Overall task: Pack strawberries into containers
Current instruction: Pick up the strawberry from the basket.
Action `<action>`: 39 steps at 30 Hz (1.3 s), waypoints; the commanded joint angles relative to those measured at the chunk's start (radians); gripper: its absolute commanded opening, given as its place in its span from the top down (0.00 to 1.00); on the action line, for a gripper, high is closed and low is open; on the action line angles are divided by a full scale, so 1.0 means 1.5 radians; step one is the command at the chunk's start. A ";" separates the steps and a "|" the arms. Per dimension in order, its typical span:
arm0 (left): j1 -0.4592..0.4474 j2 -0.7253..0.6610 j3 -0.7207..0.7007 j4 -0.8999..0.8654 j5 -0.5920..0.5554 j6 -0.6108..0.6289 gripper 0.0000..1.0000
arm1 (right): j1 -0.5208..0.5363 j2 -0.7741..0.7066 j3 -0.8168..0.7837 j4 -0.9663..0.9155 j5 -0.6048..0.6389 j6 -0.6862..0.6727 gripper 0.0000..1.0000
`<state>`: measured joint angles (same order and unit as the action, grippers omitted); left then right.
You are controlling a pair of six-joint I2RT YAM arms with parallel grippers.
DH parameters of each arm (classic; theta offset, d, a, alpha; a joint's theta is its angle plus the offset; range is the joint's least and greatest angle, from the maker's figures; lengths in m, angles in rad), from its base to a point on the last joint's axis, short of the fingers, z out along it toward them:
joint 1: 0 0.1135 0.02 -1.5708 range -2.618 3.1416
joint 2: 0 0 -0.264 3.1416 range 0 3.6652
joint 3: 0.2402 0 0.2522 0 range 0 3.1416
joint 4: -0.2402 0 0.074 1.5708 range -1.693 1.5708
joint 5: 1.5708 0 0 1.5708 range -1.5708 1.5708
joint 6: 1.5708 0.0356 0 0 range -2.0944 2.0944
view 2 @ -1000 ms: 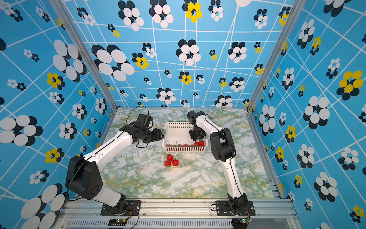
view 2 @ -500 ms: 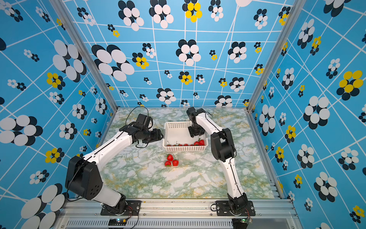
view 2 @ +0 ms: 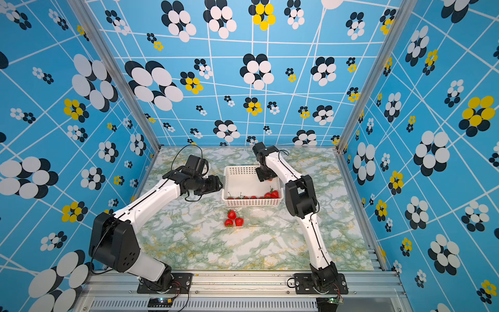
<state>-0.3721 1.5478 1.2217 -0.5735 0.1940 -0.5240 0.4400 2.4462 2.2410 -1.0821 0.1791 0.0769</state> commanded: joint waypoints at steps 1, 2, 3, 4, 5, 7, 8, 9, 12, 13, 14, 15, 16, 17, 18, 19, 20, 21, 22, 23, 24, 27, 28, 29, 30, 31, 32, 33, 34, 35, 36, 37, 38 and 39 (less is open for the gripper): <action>0.008 -0.015 -0.004 -0.008 -0.005 0.005 0.32 | -0.002 0.016 0.006 0.031 0.035 -0.022 0.48; 0.008 -0.015 -0.004 -0.007 -0.004 0.004 0.32 | -0.003 0.017 0.004 0.038 0.039 -0.027 0.48; 0.007 -0.015 -0.004 -0.007 -0.004 0.004 0.33 | -0.003 0.016 0.001 0.046 0.041 -0.033 0.48; 0.007 -0.015 -0.003 -0.007 -0.004 0.003 0.32 | -0.003 0.016 -0.003 0.055 0.047 -0.035 0.48; 0.008 -0.015 -0.004 -0.007 -0.005 0.004 0.32 | -0.003 0.013 -0.014 0.070 0.046 -0.040 0.48; 0.007 -0.016 -0.004 -0.006 -0.005 0.003 0.32 | -0.003 0.011 -0.025 0.089 0.046 -0.051 0.48; 0.008 -0.016 -0.004 -0.007 -0.004 0.003 0.32 | -0.003 0.015 -0.023 0.089 0.046 -0.054 0.48; 0.008 -0.016 -0.004 -0.007 -0.005 0.003 0.32 | -0.003 0.018 -0.021 0.089 0.047 -0.058 0.48; 0.007 -0.017 -0.004 -0.008 -0.006 0.003 0.33 | -0.004 0.024 -0.027 0.097 0.050 -0.059 0.48; 0.008 -0.017 -0.003 -0.008 -0.005 0.003 0.32 | -0.004 0.026 -0.029 0.099 0.051 -0.058 0.48; 0.008 -0.017 -0.003 -0.008 -0.005 0.004 0.32 | -0.004 0.027 -0.030 0.101 0.051 -0.058 0.48; 0.008 -0.016 -0.002 -0.010 -0.006 0.003 0.32 | -0.004 0.026 -0.032 0.103 0.045 -0.059 0.48; 0.007 -0.017 -0.002 -0.010 -0.006 0.003 0.33 | -0.006 0.026 -0.035 0.103 0.043 -0.058 0.48; 0.008 -0.018 -0.003 -0.010 -0.007 0.004 0.32 | -0.004 0.024 -0.037 0.103 0.040 -0.057 0.49; 0.008 -0.019 -0.004 -0.011 -0.007 0.004 0.32 | -0.005 0.024 -0.039 0.103 0.034 -0.057 0.49; 0.008 -0.019 -0.003 -0.011 -0.007 0.004 0.32 | -0.004 0.024 -0.038 0.100 0.031 -0.056 0.49; 0.008 -0.019 -0.003 -0.011 -0.007 0.004 0.32 | -0.005 0.025 -0.038 0.097 0.025 -0.055 0.50; 0.008 -0.019 -0.002 -0.011 -0.008 0.004 0.32 | -0.005 0.027 -0.037 0.095 0.019 -0.056 0.50; 0.008 -0.019 -0.003 -0.011 -0.007 0.005 0.32 | -0.004 0.029 -0.039 0.093 0.016 -0.055 0.50; 0.008 -0.018 -0.004 -0.011 -0.007 0.004 0.33 | -0.005 0.029 -0.039 0.090 0.017 -0.052 0.51; 0.009 -0.019 -0.003 -0.011 -0.007 0.003 0.33 | -0.005 0.028 -0.042 0.090 0.017 -0.050 0.51; 0.009 -0.020 -0.006 -0.011 -0.007 0.005 0.33 | -0.005 0.018 -0.061 0.108 0.012 -0.049 0.51; 0.009 -0.019 -0.005 -0.011 -0.007 0.004 0.32 | -0.005 0.019 -0.060 0.110 0.008 -0.050 0.51; 0.008 -0.019 -0.005 -0.011 -0.007 0.004 0.32 | -0.005 0.022 -0.057 0.110 0.005 -0.051 0.51; 0.008 -0.018 -0.005 -0.011 -0.006 0.005 0.32 | -0.005 0.025 -0.053 0.109 0.006 -0.050 0.51; 0.008 -0.019 -0.005 -0.011 -0.005 0.004 0.32 | -0.005 0.027 -0.050 0.112 0.007 -0.050 0.51; 0.008 -0.019 -0.005 -0.011 -0.007 0.005 0.33 | -0.005 0.029 -0.047 0.113 0.006 -0.051 0.52; 0.008 -0.019 -0.005 -0.011 -0.007 0.005 0.32 | -0.005 0.033 -0.041 0.111 0.006 -0.051 0.51; 0.009 -0.019 -0.006 -0.011 -0.007 0.004 0.33 | -0.005 0.035 -0.037 0.111 0.007 -0.051 0.51; 0.009 -0.019 -0.006 -0.012 -0.006 0.004 0.32 | -0.005 0.035 -0.035 0.114 0.003 -0.051 0.51; 0.009 -0.019 -0.006 -0.012 -0.007 0.004 0.32 | -0.005 0.037 -0.032 0.115 0.001 -0.052 0.51; 0.010 -0.019 -0.007 -0.012 -0.007 0.005 0.32 | -0.005 0.037 -0.032 0.117 0.003 -0.050 0.51; 0.010 -0.018 -0.007 -0.012 -0.007 0.004 0.33 | -0.005 0.037 -0.031 0.119 0.003 -0.051 0.51; 0.011 -0.018 -0.007 -0.012 -0.007 0.004 0.32 | -0.005 0.039 -0.027 0.119 0.002 -0.051 0.51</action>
<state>-0.3683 1.5478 1.2217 -0.5743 0.1936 -0.5240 0.4366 2.4649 2.1757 -0.9051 0.2001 0.0029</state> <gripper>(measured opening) 0.675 0.487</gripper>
